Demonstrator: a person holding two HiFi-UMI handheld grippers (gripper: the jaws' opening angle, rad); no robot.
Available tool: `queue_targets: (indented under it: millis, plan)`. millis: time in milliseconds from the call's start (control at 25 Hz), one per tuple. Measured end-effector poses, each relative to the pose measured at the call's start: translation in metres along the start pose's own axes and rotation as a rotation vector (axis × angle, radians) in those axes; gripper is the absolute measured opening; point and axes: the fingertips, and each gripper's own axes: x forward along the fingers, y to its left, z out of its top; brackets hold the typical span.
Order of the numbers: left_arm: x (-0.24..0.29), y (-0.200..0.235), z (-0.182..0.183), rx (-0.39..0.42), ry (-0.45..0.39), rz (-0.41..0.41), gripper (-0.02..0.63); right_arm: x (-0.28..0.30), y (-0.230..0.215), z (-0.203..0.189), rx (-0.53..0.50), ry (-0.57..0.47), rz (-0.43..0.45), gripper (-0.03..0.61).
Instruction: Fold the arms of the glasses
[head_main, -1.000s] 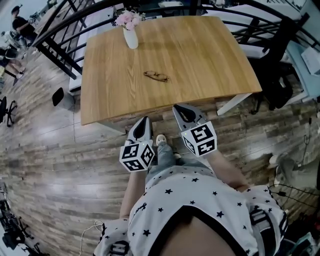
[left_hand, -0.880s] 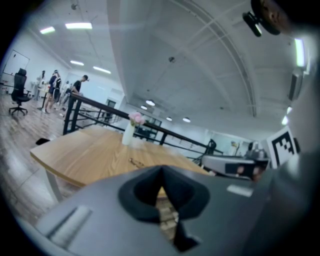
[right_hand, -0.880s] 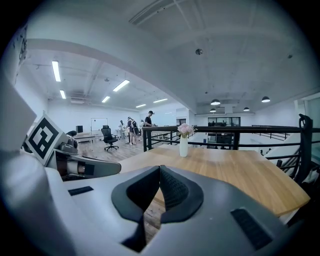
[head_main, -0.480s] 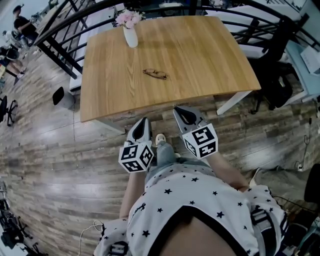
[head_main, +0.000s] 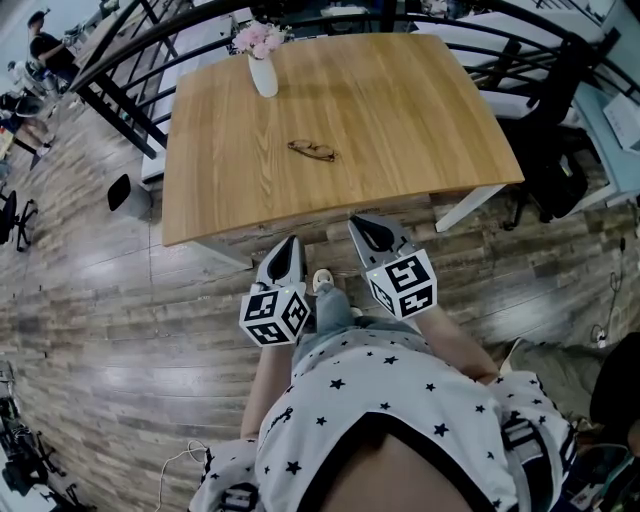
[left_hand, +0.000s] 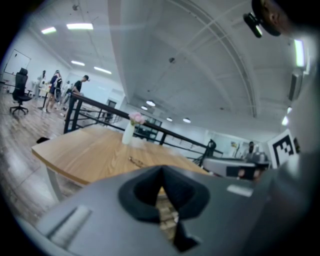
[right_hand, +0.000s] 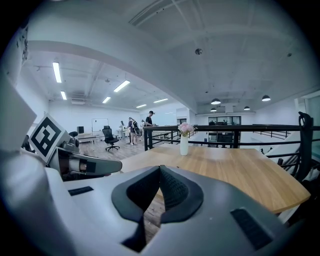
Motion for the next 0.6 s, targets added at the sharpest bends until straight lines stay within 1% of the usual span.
queue_targets:
  millis: [280,600]
  plan:
    - [0.003,0.001,0.004,-0.002,0.002,0.001,0.008,0.006,0.0,0.003,0.021,0.0,0.027,0.015]
    - [0.006,0.007,0.004,-0.007,0.006,0.008,0.008,0.012,-0.001,0.003,0.014,0.004,0.027,0.015]
